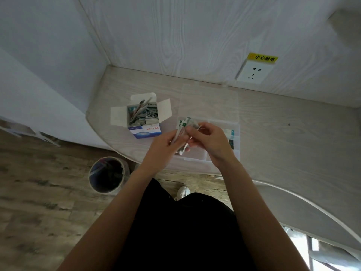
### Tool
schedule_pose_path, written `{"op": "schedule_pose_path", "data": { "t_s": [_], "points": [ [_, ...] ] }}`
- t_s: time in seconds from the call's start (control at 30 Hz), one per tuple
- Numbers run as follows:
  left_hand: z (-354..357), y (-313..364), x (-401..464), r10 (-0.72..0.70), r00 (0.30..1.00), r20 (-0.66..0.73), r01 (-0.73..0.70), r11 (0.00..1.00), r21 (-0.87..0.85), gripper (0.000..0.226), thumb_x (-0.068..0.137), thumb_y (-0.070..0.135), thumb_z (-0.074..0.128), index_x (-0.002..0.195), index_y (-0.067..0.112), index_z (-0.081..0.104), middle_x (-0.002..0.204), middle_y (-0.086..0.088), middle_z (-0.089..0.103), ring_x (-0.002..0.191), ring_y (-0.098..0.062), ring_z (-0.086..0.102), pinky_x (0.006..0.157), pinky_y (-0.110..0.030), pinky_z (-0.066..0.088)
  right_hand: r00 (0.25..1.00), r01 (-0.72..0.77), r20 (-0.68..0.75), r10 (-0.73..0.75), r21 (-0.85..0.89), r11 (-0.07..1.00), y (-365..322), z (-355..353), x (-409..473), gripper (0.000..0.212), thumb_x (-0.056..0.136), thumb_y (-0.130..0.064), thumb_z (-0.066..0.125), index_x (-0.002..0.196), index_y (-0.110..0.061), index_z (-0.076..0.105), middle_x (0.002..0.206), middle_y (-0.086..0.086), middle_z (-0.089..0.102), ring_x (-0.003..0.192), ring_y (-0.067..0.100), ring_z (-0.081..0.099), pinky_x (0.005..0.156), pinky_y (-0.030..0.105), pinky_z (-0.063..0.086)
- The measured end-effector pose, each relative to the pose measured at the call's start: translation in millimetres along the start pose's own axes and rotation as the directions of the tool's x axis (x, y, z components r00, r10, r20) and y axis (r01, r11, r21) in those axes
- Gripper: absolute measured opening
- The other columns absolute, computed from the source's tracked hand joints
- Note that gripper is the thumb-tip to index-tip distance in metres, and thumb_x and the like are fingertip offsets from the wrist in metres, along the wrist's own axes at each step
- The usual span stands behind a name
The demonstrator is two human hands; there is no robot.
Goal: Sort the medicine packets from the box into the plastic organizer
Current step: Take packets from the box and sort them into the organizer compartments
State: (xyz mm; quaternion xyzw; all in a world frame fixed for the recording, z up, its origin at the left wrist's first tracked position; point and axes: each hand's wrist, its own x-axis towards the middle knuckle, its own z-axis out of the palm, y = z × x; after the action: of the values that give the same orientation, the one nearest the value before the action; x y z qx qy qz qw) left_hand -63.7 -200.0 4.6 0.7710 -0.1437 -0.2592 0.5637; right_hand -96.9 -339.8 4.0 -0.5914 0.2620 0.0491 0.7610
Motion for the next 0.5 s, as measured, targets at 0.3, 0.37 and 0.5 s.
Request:
{"op": "schedule_pose_path", "data": {
  "t_s": [0.3, 0.37, 0.5],
  "points": [
    [0.0, -10.7, 5.0, -0.133, 0.987, -0.093, 0.123, 0.987, -0.101, 0.031, 0.093, 0.037, 0.049, 0.081, 0.016, 0.068, 0.072, -0.004, 0.068, 0.061, -0.004, 0.060, 0.056, -0.014, 0.046, 0.999, 0.010, -0.050, -0.010, -0.002, 1.000, -1.2, 0.9, 3.8, 0.023, 0.080, -0.012, 0.070, 0.096, 0.002, 0.061, 0.071, 0.010, 0.068, 0.058, 0.018, 0.065, 0.059, 0.026, 0.057],
    [-1.2, -9.8, 5.6, -0.105, 0.984, -0.141, 0.107, 0.994, 0.006, 0.035, 0.087, 0.046, 0.052, 0.078, 0.017, 0.069, 0.070, -0.003, 0.067, 0.059, 0.000, 0.057, 0.053, -0.009, 0.041, 0.999, 0.005, -0.053, -0.006, -0.014, 1.000, -0.3, 0.3, 3.4, 0.028, 0.079, -0.014, 0.072, 0.099, 0.003, 0.060, 0.074, 0.011, 0.068, 0.060, 0.018, 0.065, 0.061, 0.027, 0.057],
    [-2.3, -6.3, 9.9, -0.054, 0.984, -0.169, 0.065, 0.996, 0.065, 0.024, 0.084, 0.038, 0.061, 0.064, 0.027, 0.058, 0.057, 0.004, 0.056, 0.049, 0.003, 0.051, 0.047, -0.009, 0.035, 0.997, -0.009, -0.073, 0.005, -0.050, 0.999, 1.3, -0.2, 5.2, 0.035, 0.077, -0.017, 0.074, 0.100, 0.005, 0.060, 0.075, 0.012, 0.069, 0.058, 0.017, 0.066, 0.059, 0.026, 0.056]
  ]
}}
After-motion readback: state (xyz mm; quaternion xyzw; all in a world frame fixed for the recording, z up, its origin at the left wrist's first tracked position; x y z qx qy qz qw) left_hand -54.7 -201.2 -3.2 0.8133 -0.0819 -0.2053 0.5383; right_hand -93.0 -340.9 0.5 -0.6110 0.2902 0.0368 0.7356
